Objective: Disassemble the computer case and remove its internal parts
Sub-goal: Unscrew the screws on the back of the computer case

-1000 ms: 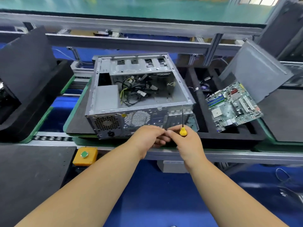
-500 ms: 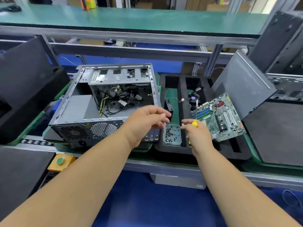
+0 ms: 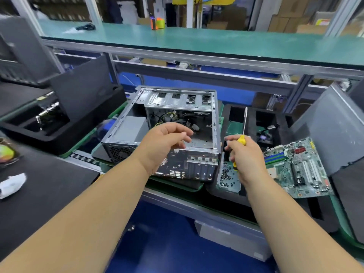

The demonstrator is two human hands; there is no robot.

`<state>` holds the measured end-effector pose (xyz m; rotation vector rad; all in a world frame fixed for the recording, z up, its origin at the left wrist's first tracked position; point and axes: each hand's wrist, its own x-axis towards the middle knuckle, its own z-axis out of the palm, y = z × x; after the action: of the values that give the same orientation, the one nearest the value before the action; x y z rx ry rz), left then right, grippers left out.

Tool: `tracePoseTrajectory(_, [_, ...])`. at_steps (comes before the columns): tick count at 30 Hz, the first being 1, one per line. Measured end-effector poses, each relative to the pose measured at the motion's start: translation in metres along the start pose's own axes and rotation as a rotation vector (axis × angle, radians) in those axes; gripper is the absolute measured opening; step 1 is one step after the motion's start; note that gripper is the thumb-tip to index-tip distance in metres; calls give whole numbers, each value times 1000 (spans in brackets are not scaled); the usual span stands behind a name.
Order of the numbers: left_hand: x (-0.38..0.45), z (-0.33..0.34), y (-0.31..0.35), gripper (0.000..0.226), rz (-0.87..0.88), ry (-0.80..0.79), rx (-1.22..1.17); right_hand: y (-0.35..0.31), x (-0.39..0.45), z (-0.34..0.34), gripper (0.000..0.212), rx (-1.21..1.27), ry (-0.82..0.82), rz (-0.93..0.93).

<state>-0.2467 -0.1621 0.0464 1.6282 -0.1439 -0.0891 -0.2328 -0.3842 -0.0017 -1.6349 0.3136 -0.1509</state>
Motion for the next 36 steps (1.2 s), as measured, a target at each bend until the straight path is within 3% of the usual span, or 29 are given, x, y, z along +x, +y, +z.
tracePoseTrajectory(9, [-4, -70, -6, 24, 42, 103, 80, -20, -33, 69, 13, -143, -226, -43])
tracePoseTrajectory(14, [-4, -118, -21, 20, 84, 122, 317, -18, -47, 112, 10, -173, -263, -57])
tracePoseTrajectory(18, [7, -160, -34, 13, 164, 28, 723, -18, -50, 145, 13, -299, -194, -162])
tracePoseTrajectory(23, [31, -202, -50, 69, 174, -182, 1153, -26, -47, 181, 11, -535, -141, -245])
tracePoseTrajectory(28, [52, -227, -67, 80, 219, -208, 1150, -26, -43, 213, 15, -658, -95, -123])
tracePoseTrajectory(36, [59, -239, -78, 81, 245, -226, 972, -26, -43, 218, 20, -792, 119, -27])
